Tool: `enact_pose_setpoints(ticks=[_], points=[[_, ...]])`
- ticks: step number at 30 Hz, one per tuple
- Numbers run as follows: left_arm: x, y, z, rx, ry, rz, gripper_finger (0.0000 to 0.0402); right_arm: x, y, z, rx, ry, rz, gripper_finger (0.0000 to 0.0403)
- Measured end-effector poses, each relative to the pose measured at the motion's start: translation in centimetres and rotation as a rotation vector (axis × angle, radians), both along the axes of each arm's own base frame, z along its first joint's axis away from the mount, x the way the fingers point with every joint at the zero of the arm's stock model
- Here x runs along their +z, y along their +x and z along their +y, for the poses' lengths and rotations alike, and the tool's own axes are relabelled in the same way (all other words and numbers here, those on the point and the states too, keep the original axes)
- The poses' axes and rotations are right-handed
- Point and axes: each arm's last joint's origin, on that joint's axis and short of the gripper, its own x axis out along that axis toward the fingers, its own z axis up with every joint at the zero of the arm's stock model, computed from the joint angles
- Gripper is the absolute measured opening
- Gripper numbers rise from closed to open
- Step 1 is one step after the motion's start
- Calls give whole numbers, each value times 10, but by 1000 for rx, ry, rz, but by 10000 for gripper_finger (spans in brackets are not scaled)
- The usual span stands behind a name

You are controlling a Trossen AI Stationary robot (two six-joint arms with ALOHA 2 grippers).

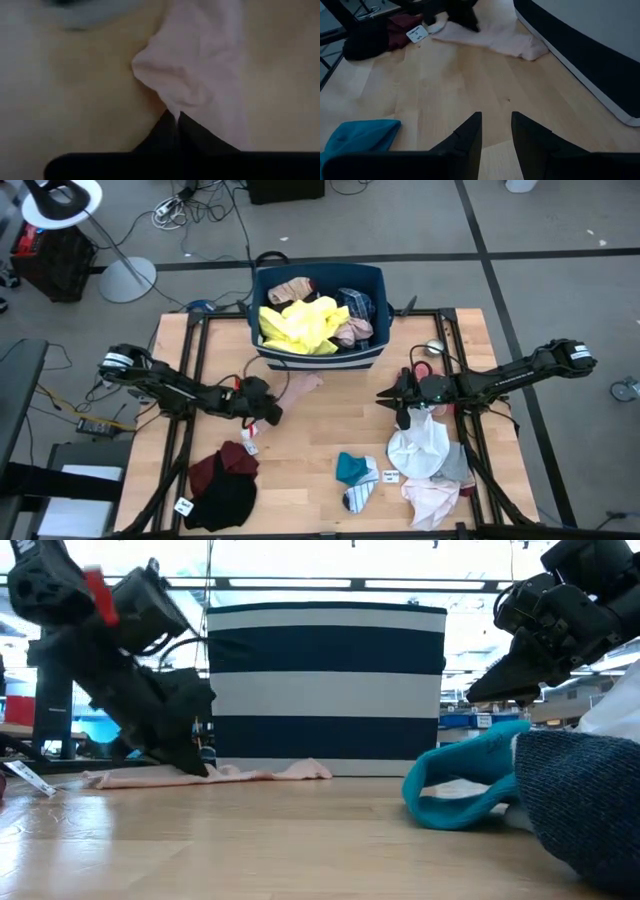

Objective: Sort clothes
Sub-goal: Put the light pink sock into the blue laundry bin

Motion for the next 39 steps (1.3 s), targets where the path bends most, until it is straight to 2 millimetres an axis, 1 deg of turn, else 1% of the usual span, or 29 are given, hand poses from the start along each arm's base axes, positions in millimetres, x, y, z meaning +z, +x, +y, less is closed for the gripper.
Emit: enact_pose_setpoints(ticks=[3,5,8,10,12,14,18,21,24,26,28,31,35,39], points=[[21,16,-6,-156,9,-21,5,0,0,0,0,0,1,107],[44,31,-9,-215,31,-94,4,0,0,0,-1,1,0,107],[76,48,-12,-280,93,-105,2,0,0,0,0,0,1,107],[102,60,-14,-327,145,-102,2,0,0,0,-1,0,1,107],[135,72,-13,-366,206,-110,2,-1,0,0,0,0,5,107],[166,80,-8,-395,270,-99,1,0,1,0,0,1,-2,107],[235,89,7,-408,419,-132,1,1,1,0,0,2,-11,107],[284,87,26,-361,540,-165,1,1,1,0,0,2,-13,107],[324,80,49,-296,654,-199,0,1,1,0,2,-2,-14,107],[344,73,64,-235,714,-207,0,1,1,0,2,-3,-14,107],[360,65,80,-181,758,-201,0,1,1,0,3,-5,-14,107],[370,55,102,-95,775,-189,0,1,1,0,3,-6,-13,107],[369,47,129,-8,780,-147,0,1,1,0,6,-12,-12,107],[359,44,150,-3,752,-130,2,1,1,0,7,-14,-12,107]])
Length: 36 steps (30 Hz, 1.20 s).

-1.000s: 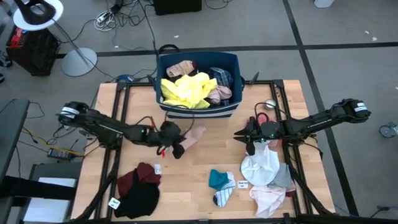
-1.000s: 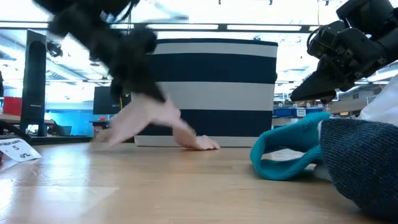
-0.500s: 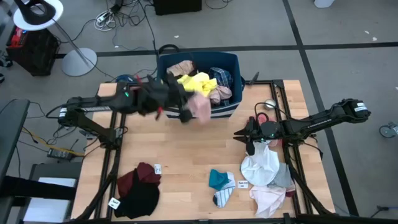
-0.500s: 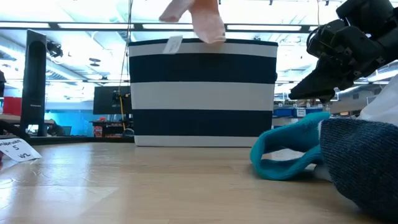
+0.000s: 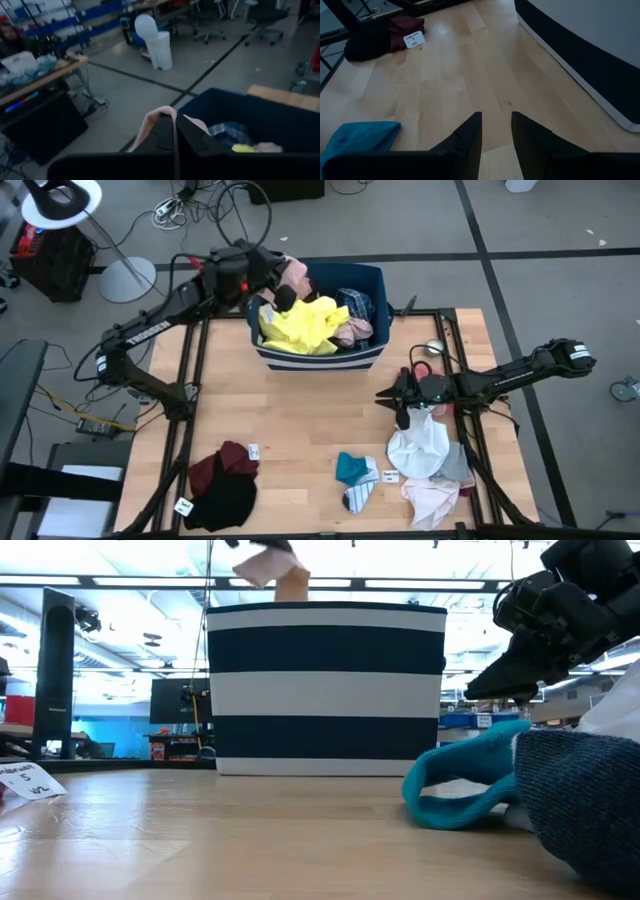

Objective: Sort clothes
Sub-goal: Put the light pink sock into the blue laundry bin

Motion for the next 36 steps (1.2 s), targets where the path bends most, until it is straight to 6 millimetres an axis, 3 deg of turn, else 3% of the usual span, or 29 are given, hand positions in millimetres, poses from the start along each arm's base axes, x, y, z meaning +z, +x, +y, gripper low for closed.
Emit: enact_pose_setpoints(ticks=[9,17,27,36], points=[[-30,-4,24,70,-99,26,61,0,0,0,0,0,1,107],[-34,-6,24,10,-182,4,131,0,0,0,-2,4,0,107],[-37,-5,9,-38,-213,55,136,3,1,0,-3,12,-31,107],[-56,-15,7,28,-376,198,136,4,2,0,-4,14,-42,107]])
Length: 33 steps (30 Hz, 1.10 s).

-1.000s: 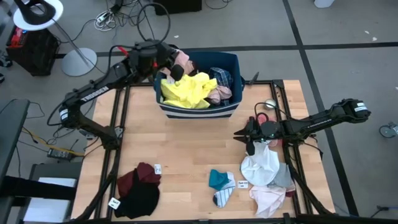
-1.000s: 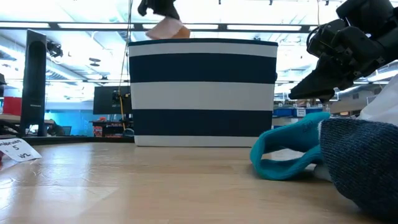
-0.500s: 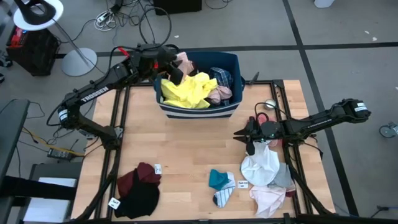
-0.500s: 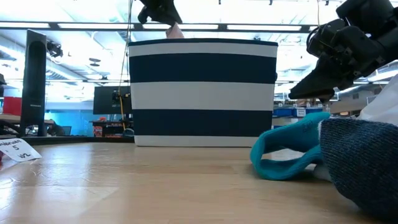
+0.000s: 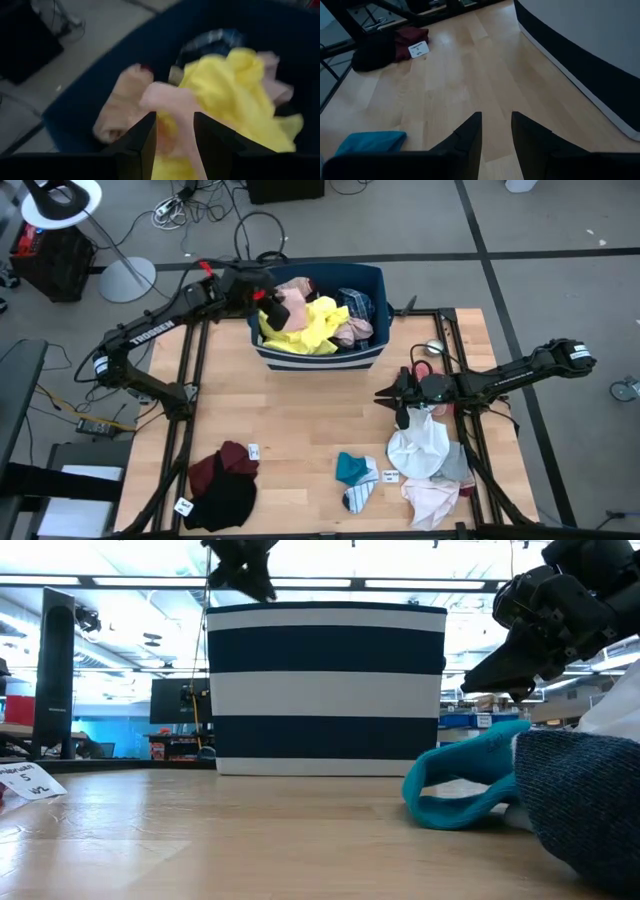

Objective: Sort clothes
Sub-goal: Put the light pink sock into the blue laundry bin, then put the white patterned sock into the blue laundry bin

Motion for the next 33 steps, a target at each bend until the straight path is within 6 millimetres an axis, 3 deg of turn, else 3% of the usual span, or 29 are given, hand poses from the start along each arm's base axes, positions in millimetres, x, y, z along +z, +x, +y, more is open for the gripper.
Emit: enact_pose_setpoints(ticks=[7,11,17,22,26,33], points=[[-3,-3,0,1,-16,41,136,0,0,0,-1,2,0,107],[0,-1,-9,-100,15,59,136,0,0,0,0,0,2,107],[11,-6,-53,-312,43,67,136,13,1,-1,-20,-86,-41,97],[27,-24,-98,-477,107,-24,136,35,2,-1,0,-149,-87,86],[5,-43,-123,-508,149,-107,136,49,1,-1,8,-163,-5,82],[-66,-82,-141,-508,88,-216,136,94,-13,-4,-47,-114,263,79]])
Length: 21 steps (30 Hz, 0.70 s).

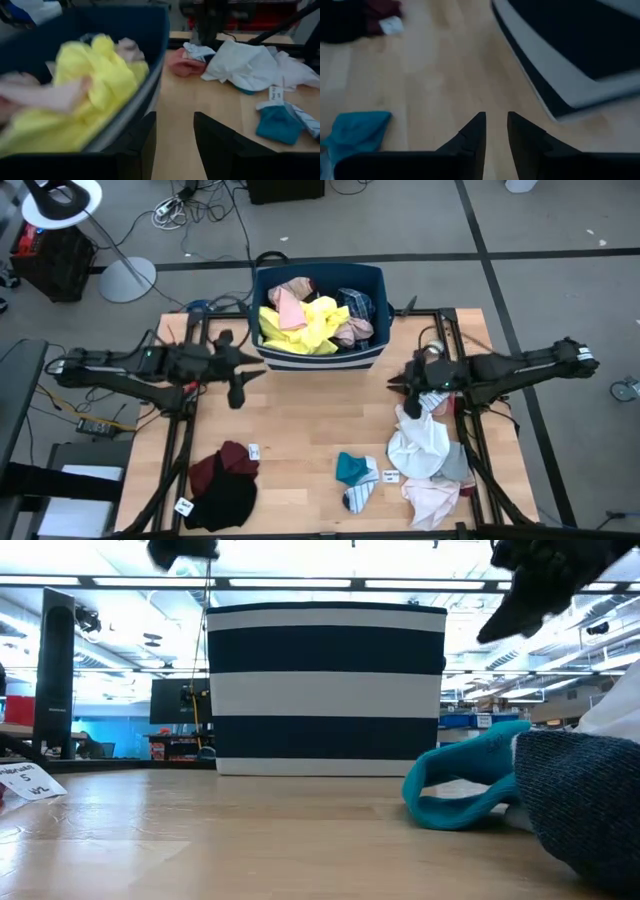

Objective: Sort clothes
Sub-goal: Put the white patterned sock into the blue laundry bin

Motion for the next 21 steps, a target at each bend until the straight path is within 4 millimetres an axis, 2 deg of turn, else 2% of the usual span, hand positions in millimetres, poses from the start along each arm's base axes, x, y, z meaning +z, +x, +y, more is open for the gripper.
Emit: enact_pose_setpoints(ticks=[5,8,11,16,21], points=[[-47,-14,-2,-6,-50,-27,136,36,-24,-5,-161,64,148,64],[-72,-19,-3,-21,-65,-36,136,44,-37,-7,-256,105,216,51],[-89,-24,-3,-24,-60,-21,136,39,-46,-9,-334,134,294,40],[-114,-24,-3,19,-148,9,136,17,-51,-9,-438,173,402,34],[-137,-22,-4,30,-233,-4,136,-7,-52,-10,-529,213,443,69]])
